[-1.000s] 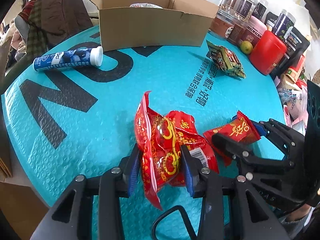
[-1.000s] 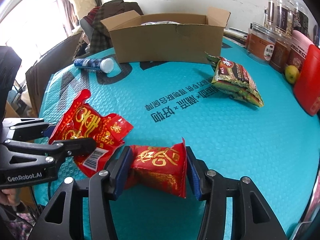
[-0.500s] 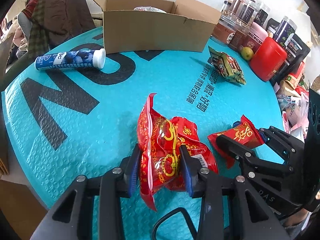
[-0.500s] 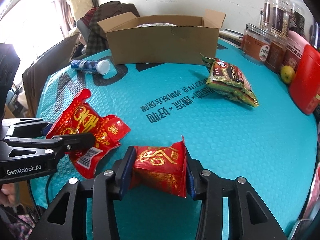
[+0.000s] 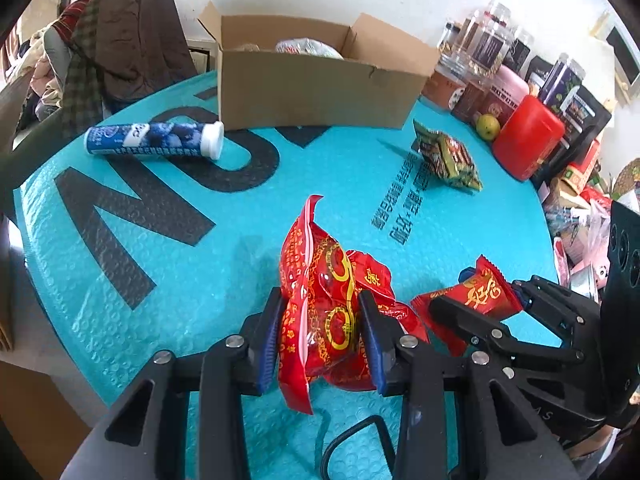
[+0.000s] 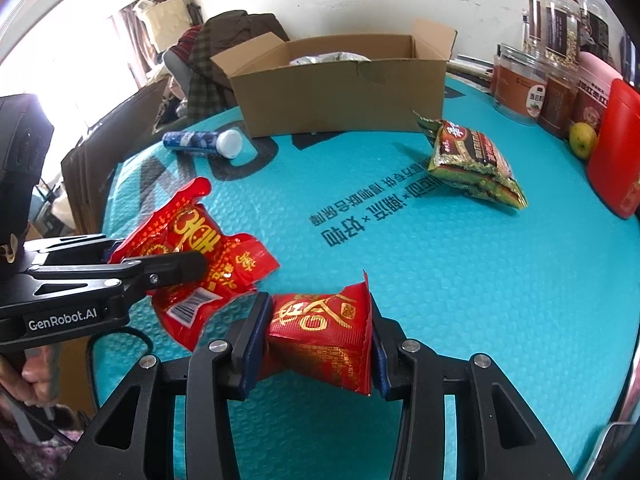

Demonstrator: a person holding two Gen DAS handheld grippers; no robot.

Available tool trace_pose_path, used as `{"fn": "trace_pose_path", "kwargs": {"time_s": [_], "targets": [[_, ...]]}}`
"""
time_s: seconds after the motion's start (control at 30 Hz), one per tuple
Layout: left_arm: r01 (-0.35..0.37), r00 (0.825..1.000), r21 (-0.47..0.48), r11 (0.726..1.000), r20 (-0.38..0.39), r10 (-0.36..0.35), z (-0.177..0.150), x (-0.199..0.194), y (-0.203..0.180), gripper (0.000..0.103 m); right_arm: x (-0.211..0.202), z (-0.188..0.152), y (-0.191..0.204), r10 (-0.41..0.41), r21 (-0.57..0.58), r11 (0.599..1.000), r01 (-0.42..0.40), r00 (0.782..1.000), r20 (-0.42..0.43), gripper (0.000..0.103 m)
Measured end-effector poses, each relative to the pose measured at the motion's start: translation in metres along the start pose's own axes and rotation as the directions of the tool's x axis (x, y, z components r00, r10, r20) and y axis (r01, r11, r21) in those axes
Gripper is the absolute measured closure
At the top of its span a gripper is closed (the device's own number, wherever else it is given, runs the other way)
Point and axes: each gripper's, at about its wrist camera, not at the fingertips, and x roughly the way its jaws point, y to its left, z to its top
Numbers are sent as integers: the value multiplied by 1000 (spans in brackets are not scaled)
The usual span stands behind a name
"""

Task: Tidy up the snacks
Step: 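Lift the large red bag and red-gold packet off the table, then carry both red snacks over the cardboard box and lower them in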

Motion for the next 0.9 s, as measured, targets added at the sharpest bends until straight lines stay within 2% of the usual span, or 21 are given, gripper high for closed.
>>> {"fn": "trace_pose_path", "kwargs": {"time_s": [0.5,0.9], "targets": [[18,993,38,999,117,-22,23,-39,-1,67,-33,36,21,14,-57,998,-8,994,107,60],[20,969,43,999,244,-30,59,-73,3,67,-61,83,35,25,-123,992,2,975,222,60]]}}
